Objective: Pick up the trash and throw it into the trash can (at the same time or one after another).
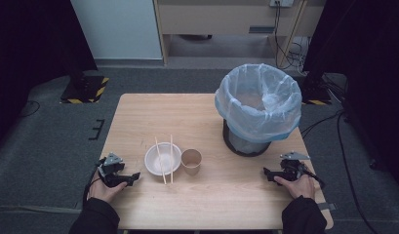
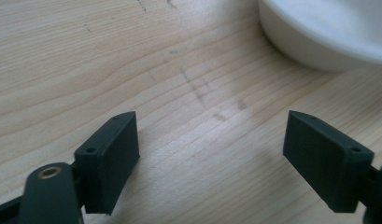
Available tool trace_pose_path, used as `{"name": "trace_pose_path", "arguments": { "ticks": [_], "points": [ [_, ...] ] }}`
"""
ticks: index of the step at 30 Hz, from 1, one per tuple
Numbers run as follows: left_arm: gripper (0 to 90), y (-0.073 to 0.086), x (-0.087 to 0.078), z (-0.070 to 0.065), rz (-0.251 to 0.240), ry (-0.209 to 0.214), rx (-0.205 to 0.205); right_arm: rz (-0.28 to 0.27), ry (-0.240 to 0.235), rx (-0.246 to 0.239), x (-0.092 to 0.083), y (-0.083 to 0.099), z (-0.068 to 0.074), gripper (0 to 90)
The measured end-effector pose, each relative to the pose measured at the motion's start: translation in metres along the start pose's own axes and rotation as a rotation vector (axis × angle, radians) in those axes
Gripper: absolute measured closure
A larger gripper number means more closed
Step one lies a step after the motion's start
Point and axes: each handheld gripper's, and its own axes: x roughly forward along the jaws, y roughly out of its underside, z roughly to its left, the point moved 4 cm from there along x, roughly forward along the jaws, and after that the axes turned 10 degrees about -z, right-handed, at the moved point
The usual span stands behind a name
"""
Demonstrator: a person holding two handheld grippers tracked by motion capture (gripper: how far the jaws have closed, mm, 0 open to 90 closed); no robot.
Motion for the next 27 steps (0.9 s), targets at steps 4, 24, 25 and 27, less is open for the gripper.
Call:
{"name": "trace_pose_path", "arguments": {
  "ticks": [4,24,25,27],
  "points": [
    [18.8,-0.014,-0.014,0.002,-0.110,-0.048,-0.011,0.000,0.000,-0.001,0.000,0.000,0.000,2.0],
    [23.5,-0.056,-0.045,-0.017,-0.372,-0.088,0.004,0.001,-0.015,-0.016,0.000,0.000,0.000,2.3],
    [23.6,-0.056,-0.045,-0.017,-0.372,-0.088,0.004,0.001,-0.015,-0.016,0.000,0.000,0.000,2.4],
    [23.6,-0.063,-0.048,-0.020,-0.393,-0.089,0.008,0.000,-0.013,-0.017,0.000,0.000,0.000,2.3]
  ]
}}
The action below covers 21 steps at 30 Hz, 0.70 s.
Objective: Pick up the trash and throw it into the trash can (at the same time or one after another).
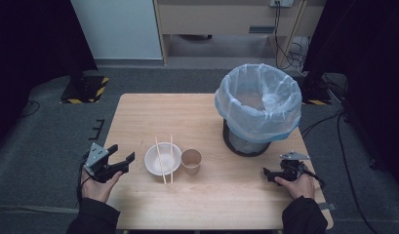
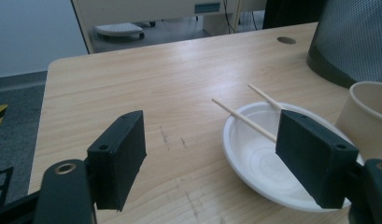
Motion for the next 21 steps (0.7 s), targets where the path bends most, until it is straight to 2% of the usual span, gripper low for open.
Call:
{"name": "trace_pose_path", "arguments": {
  "ticks": [4,6,9,11,14,16,21],
  "points": [
    [23.2,-0.010,0.001,-0.004,-0.029,0.002,0.001,-0.003,0.004,0.007,0.001,0.000,0.001,2.3],
    [22.9,-0.021,0.002,-0.008,-0.057,-0.004,-0.004,-0.002,0.004,0.002,0.001,-0.001,0.001,2.3],
    [25.6,-0.033,0.006,-0.014,-0.078,0.024,-0.015,-0.003,0.002,0.003,0.001,-0.001,0.001,2.5],
    [26.2,-0.040,0.009,-0.018,-0.091,0.027,-0.007,-0.003,0.002,0.002,0.001,-0.001,0.001,2.6],
    [26.4,-0.049,0.015,-0.024,-0.114,0.041,-0.021,-0.003,0.002,0.000,0.001,-0.001,0.002,2.8],
    [27.6,-0.054,0.019,-0.028,-0.119,0.045,-0.022,-0.003,0.001,0.000,0.001,-0.001,0.002,2.8],
    [27.4,-0.061,0.030,-0.039,-0.106,0.044,0.013,-0.004,0.000,-0.002,0.001,-0.001,0.002,2.8]
  ]
}}
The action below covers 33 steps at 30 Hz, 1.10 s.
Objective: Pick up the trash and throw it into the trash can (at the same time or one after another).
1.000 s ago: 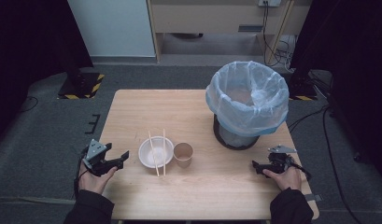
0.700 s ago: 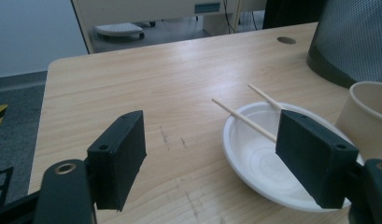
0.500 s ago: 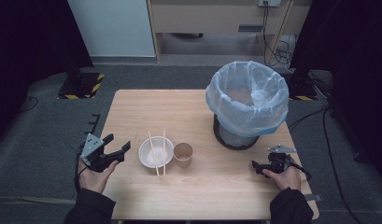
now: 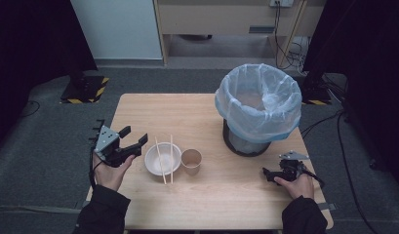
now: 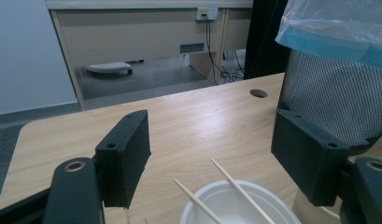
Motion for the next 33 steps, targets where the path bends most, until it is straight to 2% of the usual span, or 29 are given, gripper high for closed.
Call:
{"name": "trace_pose_path", "arguments": {
  "ticks": [5,9,15,22,33],
  "points": [
    [28.8,0.005,0.011,-0.008,0.022,0.009,0.011,0.001,-0.001,0.000,0.000,0.000,0.000,2.8],
    [30.6,0.018,0.019,-0.011,0.056,0.008,0.002,0.001,-0.003,-0.003,0.000,0.000,0.000,2.8],
    [35.2,0.043,0.027,-0.013,0.151,-0.008,-0.016,0.000,-0.010,-0.010,0.000,0.000,0.001,2.9],
    [39.5,0.071,0.035,-0.016,0.260,-0.018,-0.011,-0.001,-0.020,-0.010,0.000,0.000,0.002,3.1],
    [48.1,0.093,0.043,-0.026,0.367,-0.014,-0.015,-0.001,-0.030,-0.016,0.001,-0.001,0.003,3.1]
  ]
}}
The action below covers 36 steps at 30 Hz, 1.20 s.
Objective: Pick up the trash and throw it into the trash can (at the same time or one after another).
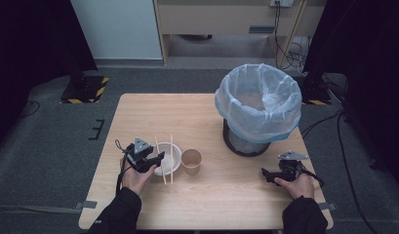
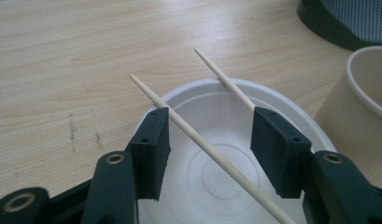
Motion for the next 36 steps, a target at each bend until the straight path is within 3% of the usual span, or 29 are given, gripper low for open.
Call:
{"name": "trace_pose_path", "arguments": {
  "ticks": [6,16,36],
  "points": [
    [53.8,0.0039,0.0042,-0.0024,0.040,-0.014,0.018,0.000,-0.003,-0.002,0.0000,0.0000,0.0000,3.2],
    [66.5,0.0065,0.0071,0.0007,0.078,-0.013,-0.009,0.000,-0.008,-0.005,0.0003,-0.0003,0.0001,3.2],
    [78.4,0.0055,0.0071,0.0040,0.096,-0.008,-0.017,0.001,-0.010,-0.012,0.0008,-0.0005,-0.0001,3.2]
  ]
}}
